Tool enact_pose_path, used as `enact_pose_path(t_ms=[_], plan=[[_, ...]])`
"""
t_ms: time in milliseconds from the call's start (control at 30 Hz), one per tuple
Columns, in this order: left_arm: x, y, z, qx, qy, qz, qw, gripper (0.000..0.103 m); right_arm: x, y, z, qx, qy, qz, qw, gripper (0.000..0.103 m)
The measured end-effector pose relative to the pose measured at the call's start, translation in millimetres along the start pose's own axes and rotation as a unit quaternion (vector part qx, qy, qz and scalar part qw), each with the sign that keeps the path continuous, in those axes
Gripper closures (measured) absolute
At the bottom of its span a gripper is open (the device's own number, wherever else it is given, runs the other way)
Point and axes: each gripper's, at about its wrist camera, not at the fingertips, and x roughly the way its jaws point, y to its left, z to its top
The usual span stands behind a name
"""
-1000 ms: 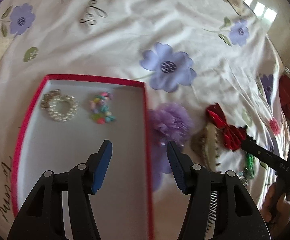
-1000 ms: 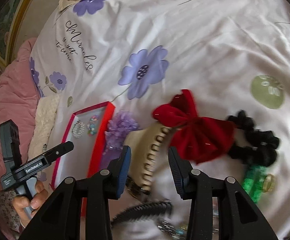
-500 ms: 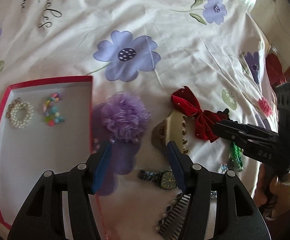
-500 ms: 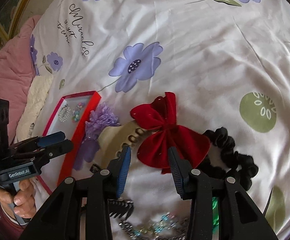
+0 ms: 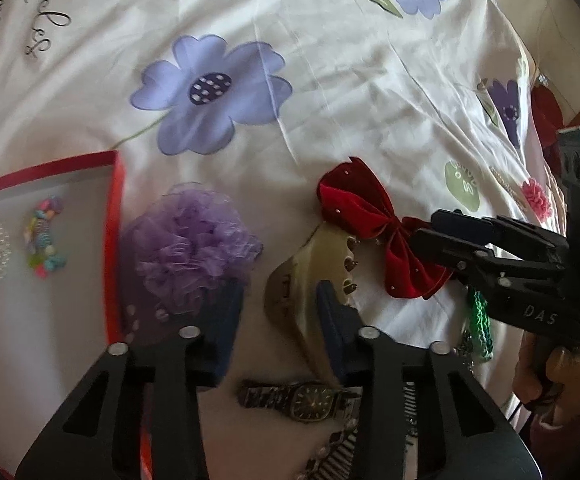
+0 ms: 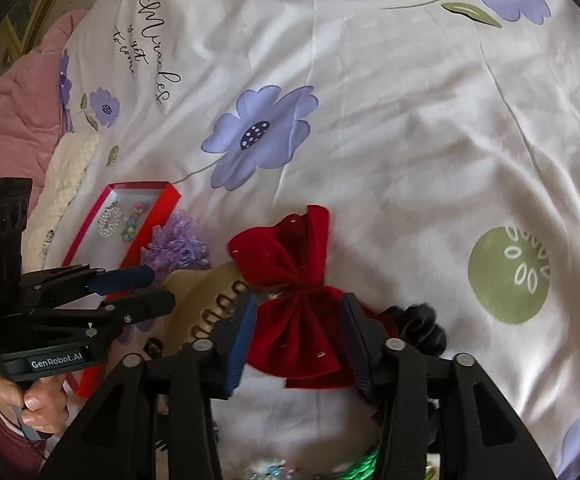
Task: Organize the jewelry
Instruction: 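Grasp the beige claw clip with the left tool while the right tool grasps the red bow, then carry the claw clip and red bow into the box and open both tools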
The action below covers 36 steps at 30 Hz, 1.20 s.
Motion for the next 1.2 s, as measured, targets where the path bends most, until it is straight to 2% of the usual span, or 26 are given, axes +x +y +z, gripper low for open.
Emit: enact_pose_path(t_ms=[33, 100, 133, 233, 300, 367, 733, 967, 1200], plan=[[2.6, -1.1, -0.2, 0.001, 0.002, -0.004, 1.0000, 0.084, 4.3, -1.1, 0.3, -0.002, 0.009, 0.001, 1.000, 0.051], [2.5, -3.5, 0.4, 0.003, 0.000, -0.013, 0.9999, 0.094, 12.9, -2.5, -2.1, -0.006, 0.024, 0.000, 1.000, 0.052], [1.4, -5.6, 0.8, 0.007, -0.003, -0.010, 0.9999, 0.095, 16.3, -2.9, -3.7, -0.008, 0.029, 0.002, 1.000, 0.053], [-3.1, -8.9, -0.2, 0.016, -0.010, -0.014, 0.9997, 0.099, 18.4, -6.9, -7.3, 0.005, 0.032, 0.010, 0.999, 0.069], [-7.3, -9.6, -2.2, 0.018, -0.014, -0.019, 0.9996, 0.099, 13.4, -9.4, -8.0, 0.014, 0.026, 0.017, 0.999, 0.075], [-13.5, -9.1, -5.2, 0.017, -0.019, -0.024, 0.9994, 0.100, 4.7, -11.6, -8.2, 0.025, 0.016, 0.023, 0.999, 0.090], [-65.1, 3.0, -26.2, -0.003, -0.062, -0.051, 0.9968, 0.100, -35.7, 0.8, -22.4, 0.064, -0.040, 0.064, 0.995, 0.092], [-93.6, 23.3, -33.9, -0.026, -0.091, -0.046, 0.9945, 0.100, -44.3, 25.7, -23.5, 0.066, -0.056, 0.085, 0.993, 0.093], [-112.2, 60.5, -45.3, -0.061, -0.108, -0.029, 0.9919, 0.100, -39.5, 58.9, -17.0, 0.056, -0.064, 0.108, 0.990, 0.093]])
